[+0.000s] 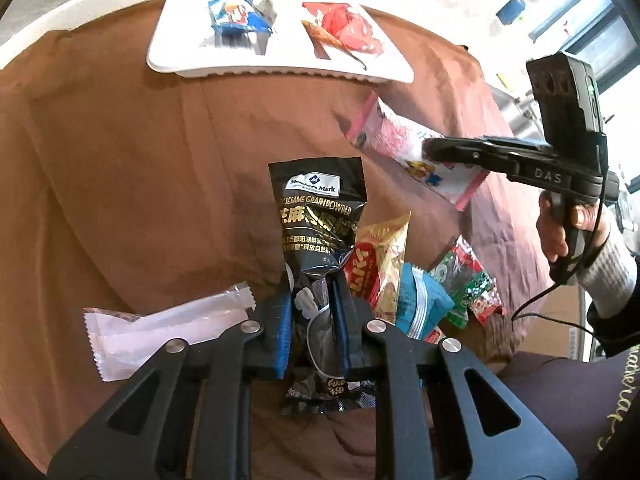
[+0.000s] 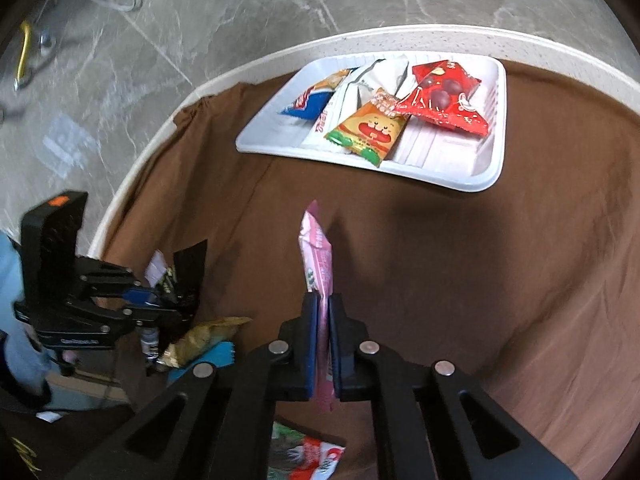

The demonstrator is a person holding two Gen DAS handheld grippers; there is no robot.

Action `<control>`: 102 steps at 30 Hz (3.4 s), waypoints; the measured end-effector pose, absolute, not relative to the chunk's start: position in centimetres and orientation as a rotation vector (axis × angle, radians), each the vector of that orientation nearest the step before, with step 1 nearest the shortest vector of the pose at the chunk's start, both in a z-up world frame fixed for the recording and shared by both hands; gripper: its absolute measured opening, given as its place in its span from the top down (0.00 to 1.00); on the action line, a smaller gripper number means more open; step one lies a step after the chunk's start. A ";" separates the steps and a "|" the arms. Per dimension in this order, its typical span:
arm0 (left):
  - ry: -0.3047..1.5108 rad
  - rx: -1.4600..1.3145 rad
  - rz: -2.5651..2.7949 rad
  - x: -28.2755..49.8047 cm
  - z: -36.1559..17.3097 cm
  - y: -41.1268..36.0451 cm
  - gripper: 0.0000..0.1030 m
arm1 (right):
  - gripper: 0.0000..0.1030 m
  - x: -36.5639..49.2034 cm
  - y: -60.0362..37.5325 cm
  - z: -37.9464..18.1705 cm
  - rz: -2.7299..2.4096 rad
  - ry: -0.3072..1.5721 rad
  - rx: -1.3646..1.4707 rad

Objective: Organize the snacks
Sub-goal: 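Grasp black packet with left tool while right tool grasps pink wafer, then carry black packet into tray with left tool while right tool drops pink wafer there, then return both tools to the snack pile and open them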

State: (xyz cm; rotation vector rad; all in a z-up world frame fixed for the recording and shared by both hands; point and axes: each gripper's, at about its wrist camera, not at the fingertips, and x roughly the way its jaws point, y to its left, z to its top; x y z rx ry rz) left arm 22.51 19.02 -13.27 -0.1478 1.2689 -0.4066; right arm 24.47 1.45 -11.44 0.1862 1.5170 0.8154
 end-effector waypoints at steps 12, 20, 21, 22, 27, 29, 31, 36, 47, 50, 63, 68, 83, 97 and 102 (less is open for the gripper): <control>1.237 -0.177 -0.418 23.4 -11.2 20.4 0.84 | 0.94 25.9 -0.3 -11.9 0.805 1.555 0.424; 1.195 -0.214 -0.443 26.0 -9.1 21.8 0.84 | 0.93 28.3 -0.9 -11.2 0.787 1.527 0.594; 1.189 -0.218 -0.443 26.4 -8.8 22.0 0.84 | 0.93 28.6 -0.9 -11.1 0.784 1.521 0.608; 1.181 -0.225 -0.442 27.2 -8.5 22.3 0.84 | 0.93 29.2 -0.9 -11.1 0.776 1.511 0.622; 1.140 -0.245 -0.432 31.3 -7.0 23.6 0.84 | 0.93 32.1 -0.8 -11.7 0.732 1.459 0.712; 1.131 -0.249 -0.430 33.1 -6.8 24.1 0.84 | 0.93 33.4 -0.6 -12.1 0.704 1.438 0.736; 1.125 -0.237 -0.422 35.0 -6.7 24.5 0.84 | 0.93 34.6 -0.6 -12.6 0.690 1.426 0.768; 1.137 -0.241 -0.384 39.8 -7.6 25.8 0.84 | 0.93 37.4 0.3 -14.3 0.634 1.407 0.797; 1.154 -0.179 -0.308 46.2 -9.9 27.1 0.84 | 0.93 41.0 1.6 -18.7 0.549 1.422 0.774; 1.163 -0.135 -0.283 47.4 -10.8 26.8 0.84 | 0.93 41.4 2.3 -19.5 0.531 1.432 0.718; 1.146 -0.010 -0.162 48.3 -10.9 25.3 0.80 | 0.83 40.6 3.1 -17.0 0.530 1.354 0.451; 1.092 -0.015 -0.123 46.5 -8.7 26.1 0.78 | 0.79 39.4 2.2 -14.1 0.582 1.309 0.404; 1.045 -0.008 -0.253 31.1 -3.6 22.1 0.78 | 0.61 29.3 -1.0 -5.0 0.721 1.232 0.188; 1.258 0.096 -0.523 17.6 -9.6 14.2 0.77 | 0.41 16.3 -0.7 -7.4 0.911 1.557 0.321; 1.266 0.118 -0.525 16.9 -10.5 13.7 0.77 | 0.39 14.5 -0.5 -8.8 0.892 1.631 0.413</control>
